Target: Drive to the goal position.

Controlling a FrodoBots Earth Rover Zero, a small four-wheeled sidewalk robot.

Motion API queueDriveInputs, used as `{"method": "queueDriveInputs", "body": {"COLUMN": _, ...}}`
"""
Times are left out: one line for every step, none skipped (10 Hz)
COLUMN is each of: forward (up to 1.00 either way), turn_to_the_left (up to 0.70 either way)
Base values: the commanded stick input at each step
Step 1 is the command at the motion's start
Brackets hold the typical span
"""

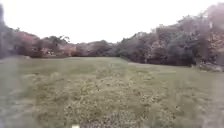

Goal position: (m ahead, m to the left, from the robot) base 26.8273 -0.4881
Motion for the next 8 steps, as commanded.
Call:
{"method": "queueDriveInputs", "body": {"forward": 0.98, "turn_to_the_left": 0.39}}
{"method": "queueDriveInputs", "body": {"forward": 0.98, "turn_to_the_left": 0.39}}
{"method": "queueDriveInputs", "body": {"forward": 0.98, "turn_to_the_left": 0.39}}
{"method": "queueDriveInputs", "body": {"forward": 0.98, "turn_to_the_left": 0.39}}
{"method": "queueDriveInputs", "body": {"forward": 0.98, "turn_to_the_left": 0.39}}
{"method": "queueDriveInputs", "body": {"forward": 0.97, "turn_to_the_left": 0.06}}
{"method": "queueDriveInputs", "body": {"forward": 0.98, "turn_to_the_left": 0.03}}
{"method": "queueDriveInputs", "body": {"forward": 0.98, "turn_to_the_left": 0.00}}
